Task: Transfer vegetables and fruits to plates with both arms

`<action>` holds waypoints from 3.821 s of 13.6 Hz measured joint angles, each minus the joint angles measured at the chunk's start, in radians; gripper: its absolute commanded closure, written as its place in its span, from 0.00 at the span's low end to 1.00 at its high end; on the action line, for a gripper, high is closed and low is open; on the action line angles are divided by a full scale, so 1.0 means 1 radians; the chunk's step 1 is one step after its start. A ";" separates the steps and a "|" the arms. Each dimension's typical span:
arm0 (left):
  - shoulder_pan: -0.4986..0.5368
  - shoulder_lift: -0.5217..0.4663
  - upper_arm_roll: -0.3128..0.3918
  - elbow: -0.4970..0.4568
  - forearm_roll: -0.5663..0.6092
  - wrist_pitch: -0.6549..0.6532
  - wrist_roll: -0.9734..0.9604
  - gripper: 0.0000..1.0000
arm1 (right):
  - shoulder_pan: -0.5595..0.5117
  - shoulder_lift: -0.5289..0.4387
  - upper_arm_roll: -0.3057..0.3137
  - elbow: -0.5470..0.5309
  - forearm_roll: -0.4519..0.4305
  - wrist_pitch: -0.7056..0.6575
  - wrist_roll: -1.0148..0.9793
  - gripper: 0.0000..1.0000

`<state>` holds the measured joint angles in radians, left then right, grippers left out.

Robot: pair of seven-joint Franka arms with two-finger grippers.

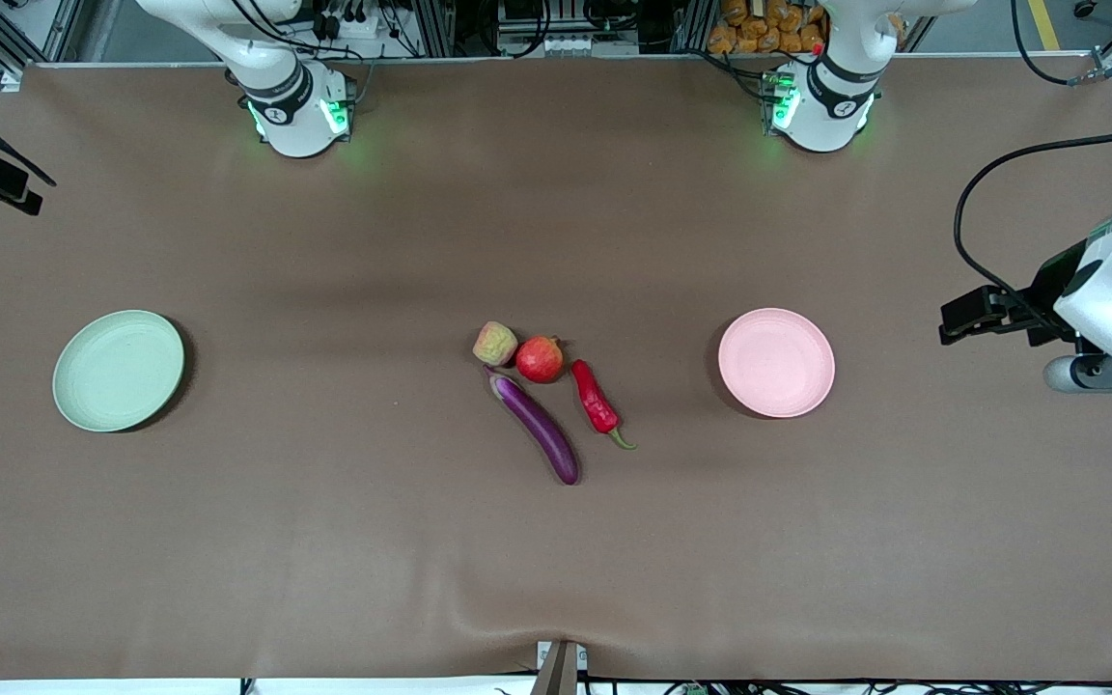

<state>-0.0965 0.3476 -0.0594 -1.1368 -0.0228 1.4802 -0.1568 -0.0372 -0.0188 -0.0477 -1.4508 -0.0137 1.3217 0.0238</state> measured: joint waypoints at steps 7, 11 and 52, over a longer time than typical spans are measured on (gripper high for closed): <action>-0.110 0.073 -0.004 0.002 -0.141 0.258 -0.318 0.00 | 0.000 0.001 0.000 0.000 0.002 -0.002 0.000 0.00; -0.200 0.131 -0.003 0.003 -0.163 0.432 -0.563 0.00 | 0.000 0.001 -0.001 0.000 0.002 -0.003 0.000 0.00; -0.776 0.755 0.221 0.005 0.001 1.121 -1.416 0.99 | -0.001 0.036 -0.003 -0.002 0.004 -0.032 0.000 0.00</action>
<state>-0.8725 1.1030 0.1614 -1.1314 -0.0214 2.6012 -1.5727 -0.0379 0.0171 -0.0507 -1.4532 -0.0101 1.2901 0.0239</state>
